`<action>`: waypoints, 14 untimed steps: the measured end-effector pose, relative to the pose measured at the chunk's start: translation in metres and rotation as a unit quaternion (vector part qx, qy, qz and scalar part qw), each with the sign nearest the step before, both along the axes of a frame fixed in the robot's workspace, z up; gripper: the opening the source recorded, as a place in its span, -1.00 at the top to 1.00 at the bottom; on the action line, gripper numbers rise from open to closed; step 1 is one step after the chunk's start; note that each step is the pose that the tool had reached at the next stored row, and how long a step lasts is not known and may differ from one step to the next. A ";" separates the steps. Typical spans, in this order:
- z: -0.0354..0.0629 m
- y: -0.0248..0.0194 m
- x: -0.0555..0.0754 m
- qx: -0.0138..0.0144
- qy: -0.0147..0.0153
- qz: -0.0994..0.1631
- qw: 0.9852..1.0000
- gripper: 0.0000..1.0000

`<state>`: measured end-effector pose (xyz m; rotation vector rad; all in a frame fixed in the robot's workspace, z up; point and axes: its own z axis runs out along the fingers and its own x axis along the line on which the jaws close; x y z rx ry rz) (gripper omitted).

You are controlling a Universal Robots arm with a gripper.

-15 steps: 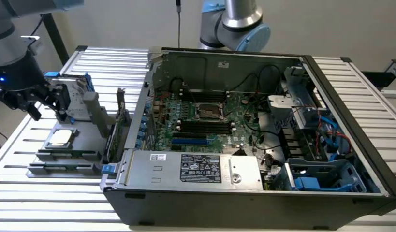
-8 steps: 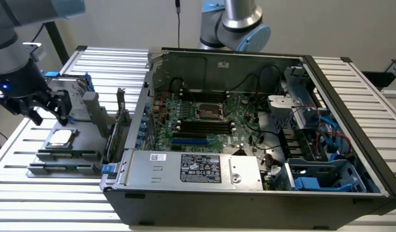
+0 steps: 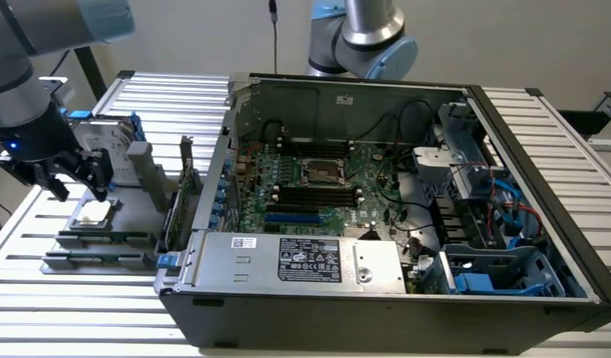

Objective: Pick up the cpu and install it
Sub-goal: 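Pick up the cpu and move it towards the insertion slot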

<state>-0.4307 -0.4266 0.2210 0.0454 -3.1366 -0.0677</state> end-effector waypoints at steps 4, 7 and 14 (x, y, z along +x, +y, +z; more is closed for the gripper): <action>-0.0071 -0.0015 0.000 0.000 0.000 0.000 1.000 -0.31; -0.0128 -0.0016 0.000 0.000 0.000 -0.001 1.000 -0.31; -0.0195 -0.0016 0.000 0.000 0.002 -0.004 1.000 -0.31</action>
